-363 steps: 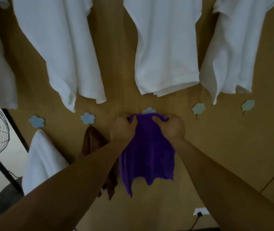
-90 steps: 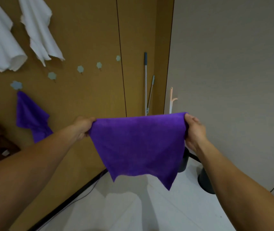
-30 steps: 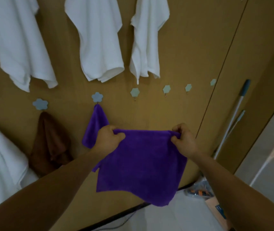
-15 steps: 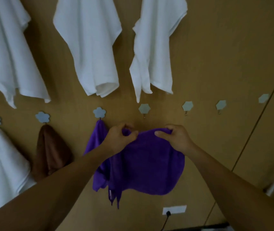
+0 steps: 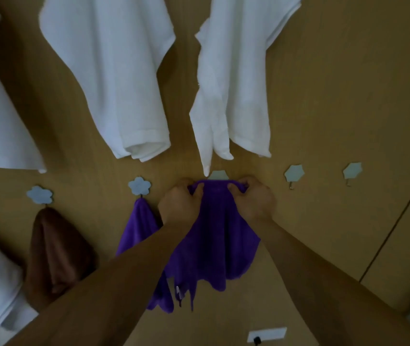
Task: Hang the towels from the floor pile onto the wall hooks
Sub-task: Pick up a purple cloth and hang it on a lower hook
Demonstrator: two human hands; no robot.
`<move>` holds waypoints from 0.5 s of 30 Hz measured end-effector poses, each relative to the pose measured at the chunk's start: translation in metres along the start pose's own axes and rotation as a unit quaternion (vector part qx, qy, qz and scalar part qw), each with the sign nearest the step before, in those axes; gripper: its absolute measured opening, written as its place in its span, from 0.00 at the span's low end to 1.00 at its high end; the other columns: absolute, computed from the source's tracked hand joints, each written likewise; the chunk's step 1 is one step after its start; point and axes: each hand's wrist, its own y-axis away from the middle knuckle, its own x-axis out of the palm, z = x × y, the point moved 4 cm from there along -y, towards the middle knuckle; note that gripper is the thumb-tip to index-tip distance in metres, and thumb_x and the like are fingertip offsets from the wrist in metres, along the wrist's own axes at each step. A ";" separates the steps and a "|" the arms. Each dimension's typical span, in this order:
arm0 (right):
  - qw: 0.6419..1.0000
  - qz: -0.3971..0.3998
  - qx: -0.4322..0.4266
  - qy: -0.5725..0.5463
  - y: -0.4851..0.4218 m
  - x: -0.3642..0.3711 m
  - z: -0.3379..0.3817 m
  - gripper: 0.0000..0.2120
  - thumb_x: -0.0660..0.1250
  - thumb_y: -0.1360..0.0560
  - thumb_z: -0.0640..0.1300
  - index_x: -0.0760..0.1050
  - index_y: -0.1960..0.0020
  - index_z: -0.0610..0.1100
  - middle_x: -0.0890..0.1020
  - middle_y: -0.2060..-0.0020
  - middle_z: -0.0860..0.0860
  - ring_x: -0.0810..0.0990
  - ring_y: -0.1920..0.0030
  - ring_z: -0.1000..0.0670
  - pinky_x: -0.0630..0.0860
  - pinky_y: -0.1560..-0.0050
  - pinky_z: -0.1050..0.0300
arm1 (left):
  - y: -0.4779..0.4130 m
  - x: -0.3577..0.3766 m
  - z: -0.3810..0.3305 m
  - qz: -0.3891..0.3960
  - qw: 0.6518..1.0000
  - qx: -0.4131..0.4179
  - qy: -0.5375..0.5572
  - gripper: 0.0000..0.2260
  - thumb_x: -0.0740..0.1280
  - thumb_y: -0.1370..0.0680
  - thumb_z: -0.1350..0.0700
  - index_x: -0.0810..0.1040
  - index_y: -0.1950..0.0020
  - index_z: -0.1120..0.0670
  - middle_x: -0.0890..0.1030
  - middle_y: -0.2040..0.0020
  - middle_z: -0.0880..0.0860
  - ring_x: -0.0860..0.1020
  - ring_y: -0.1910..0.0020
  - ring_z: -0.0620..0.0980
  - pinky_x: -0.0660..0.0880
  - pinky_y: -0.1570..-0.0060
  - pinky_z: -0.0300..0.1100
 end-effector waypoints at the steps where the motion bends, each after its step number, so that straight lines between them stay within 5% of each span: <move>1: 1.000 0.000 0.001 -0.003 0.003 0.004 -0.003 0.16 0.66 0.25 0.59 0.79 0.45 0.49 0.83 0.56 0.52 0.81 0.55 0.49 0.77 0.54 0.54 | 0.005 0.005 0.003 0.007 1.000 -0.008 -0.010 0.16 0.63 0.22 0.42 0.80 0.47 0.53 0.81 0.62 0.50 0.68 0.68 0.42 0.57 0.74 0.34; 4: 0.999 0.019 0.029 -0.024 0.009 0.013 -0.011 0.08 0.68 0.26 0.57 0.76 0.55 0.53 0.80 0.63 0.57 0.80 0.59 0.52 0.73 0.60 0.57 | 0.014 0.018 0.017 0.052 0.997 -0.053 -0.007 0.12 0.65 0.24 0.43 0.79 0.56 0.51 0.79 0.66 0.48 0.68 0.70 0.42 0.57 0.75 0.34; 7: 0.995 0.057 0.066 -0.053 0.014 0.019 -0.014 0.09 0.69 0.28 0.55 0.69 0.59 0.56 0.77 0.64 0.59 0.79 0.58 0.52 0.74 0.60 0.57 | 0.020 0.039 0.024 0.181 0.976 -0.115 0.043 0.16 0.67 0.25 0.45 0.75 0.67 0.55 0.74 0.72 0.48 0.71 0.72 0.44 0.63 0.75 0.36; 10: 0.994 0.082 0.073 -0.019 0.011 0.020 -0.010 0.14 0.69 0.29 0.56 0.71 0.53 0.49 0.78 0.60 0.54 0.79 0.56 0.50 0.74 0.58 0.55 | 0.017 0.049 0.018 0.289 0.928 -0.199 0.127 0.16 0.69 0.26 0.47 0.80 0.60 0.60 0.82 0.63 0.56 0.77 0.65 0.48 0.74 0.64 0.41; 13: 0.988 0.043 0.031 0.143 0.013 0.013 -0.003 0.22 0.68 0.31 0.62 0.72 0.46 0.46 0.78 0.51 0.50 0.76 0.48 0.46 0.72 0.47 0.50 | 0.012 0.038 0.010 0.322 0.936 -0.143 -0.007 0.18 0.67 0.28 0.39 0.78 0.63 0.54 0.81 0.63 0.52 0.77 0.63 0.48 0.72 0.66 0.42; 15: 0.972 -0.028 -0.050 0.228 0.019 0.009 0.005 0.22 0.67 0.29 0.59 0.73 0.43 0.45 0.76 0.47 0.47 0.72 0.44 0.44 0.66 0.46 0.49 | 0.012 0.027 0.006 0.240 0.953 -0.043 -0.180 0.19 0.65 0.30 0.34 0.72 0.65 0.50 0.78 0.64 0.48 0.77 0.60 0.48 0.68 0.61 0.42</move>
